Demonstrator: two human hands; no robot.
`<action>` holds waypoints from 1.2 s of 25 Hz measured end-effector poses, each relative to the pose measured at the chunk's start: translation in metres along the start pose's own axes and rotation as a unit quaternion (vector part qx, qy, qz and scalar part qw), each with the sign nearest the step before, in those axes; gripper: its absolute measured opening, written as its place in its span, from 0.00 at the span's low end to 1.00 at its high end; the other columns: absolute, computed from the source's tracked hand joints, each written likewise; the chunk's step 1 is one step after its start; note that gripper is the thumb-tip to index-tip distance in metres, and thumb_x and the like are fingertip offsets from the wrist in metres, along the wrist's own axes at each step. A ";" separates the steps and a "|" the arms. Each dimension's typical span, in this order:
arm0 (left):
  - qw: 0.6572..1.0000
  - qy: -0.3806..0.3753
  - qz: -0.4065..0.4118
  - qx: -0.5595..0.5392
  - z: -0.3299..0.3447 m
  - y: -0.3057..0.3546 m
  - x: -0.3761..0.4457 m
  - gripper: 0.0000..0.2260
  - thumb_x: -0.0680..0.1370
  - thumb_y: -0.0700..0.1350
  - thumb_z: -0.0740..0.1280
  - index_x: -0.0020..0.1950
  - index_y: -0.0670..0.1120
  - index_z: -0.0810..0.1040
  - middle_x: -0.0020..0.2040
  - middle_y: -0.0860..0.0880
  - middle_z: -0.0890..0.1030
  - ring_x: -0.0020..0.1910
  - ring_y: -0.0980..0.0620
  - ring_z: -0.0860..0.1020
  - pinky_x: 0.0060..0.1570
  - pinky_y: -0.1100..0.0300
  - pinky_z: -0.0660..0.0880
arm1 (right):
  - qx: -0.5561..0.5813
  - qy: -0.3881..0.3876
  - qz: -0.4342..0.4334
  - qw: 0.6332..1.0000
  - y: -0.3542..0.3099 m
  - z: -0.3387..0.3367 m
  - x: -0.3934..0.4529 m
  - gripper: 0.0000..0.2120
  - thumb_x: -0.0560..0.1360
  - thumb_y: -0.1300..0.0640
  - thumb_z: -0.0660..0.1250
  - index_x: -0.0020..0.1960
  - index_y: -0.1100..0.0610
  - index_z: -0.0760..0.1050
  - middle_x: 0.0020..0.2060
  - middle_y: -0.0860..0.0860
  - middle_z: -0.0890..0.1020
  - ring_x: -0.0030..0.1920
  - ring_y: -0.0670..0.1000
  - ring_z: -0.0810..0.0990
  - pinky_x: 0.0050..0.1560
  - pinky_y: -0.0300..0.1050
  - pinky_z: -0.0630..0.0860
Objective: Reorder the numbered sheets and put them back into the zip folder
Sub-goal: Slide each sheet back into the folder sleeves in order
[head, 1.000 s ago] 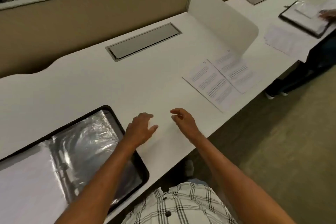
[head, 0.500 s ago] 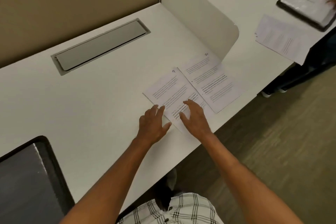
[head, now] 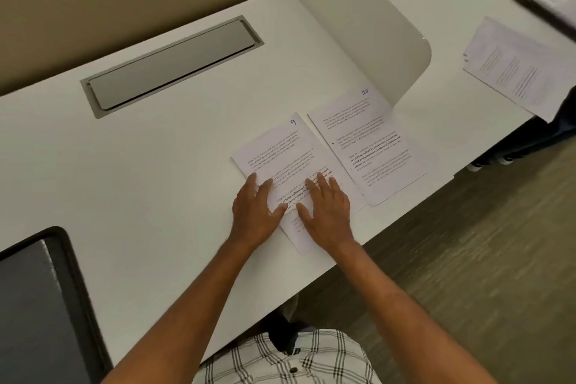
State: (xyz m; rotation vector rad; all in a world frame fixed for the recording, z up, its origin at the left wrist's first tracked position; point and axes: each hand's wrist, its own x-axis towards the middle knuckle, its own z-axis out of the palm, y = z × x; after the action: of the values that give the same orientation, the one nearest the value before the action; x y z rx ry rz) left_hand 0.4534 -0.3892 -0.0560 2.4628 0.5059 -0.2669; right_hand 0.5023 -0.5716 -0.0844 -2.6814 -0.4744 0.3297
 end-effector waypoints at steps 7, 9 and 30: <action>0.856 0.182 -0.213 -0.435 -0.028 0.004 -0.006 0.32 0.82 0.41 0.67 0.81 0.56 0.55 0.71 0.51 0.68 0.58 0.52 0.79 0.54 0.55 0.80 | 0.034 -0.042 -0.005 0.999 -0.030 0.010 -0.008 0.33 0.83 0.36 0.59 0.84 0.47 0.58 0.84 0.48 0.57 0.84 0.55 0.54 0.81 0.59 0.49; 0.846 0.156 -0.233 -0.453 -0.030 -0.007 -0.013 0.28 0.83 0.42 0.66 0.79 0.54 0.59 0.67 0.52 0.75 0.59 0.52 0.79 0.56 0.54 0.80 | 0.053 -0.051 -0.010 0.997 -0.038 0.009 -0.011 0.33 0.83 0.37 0.60 0.84 0.48 0.58 0.84 0.48 0.59 0.83 0.55 0.57 0.81 0.58 0.52; 0.801 0.176 -0.246 -0.516 -0.167 -0.185 -0.176 0.09 0.84 0.42 0.64 0.63 0.46 0.80 0.56 0.47 0.86 0.55 0.46 0.85 0.55 0.50 0.82 | 0.483 -0.328 0.035 0.811 -0.229 -0.014 -0.020 0.15 0.80 0.55 0.72 0.66 0.55 0.79 0.57 0.52 0.88 0.56 0.56 0.88 0.54 0.55 0.85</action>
State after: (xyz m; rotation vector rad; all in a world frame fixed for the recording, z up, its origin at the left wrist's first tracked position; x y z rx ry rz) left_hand 0.2291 -0.2032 0.0337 1.2626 1.1003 0.2426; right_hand 0.4239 -0.3859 0.0271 -1.5269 -0.2647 1.1737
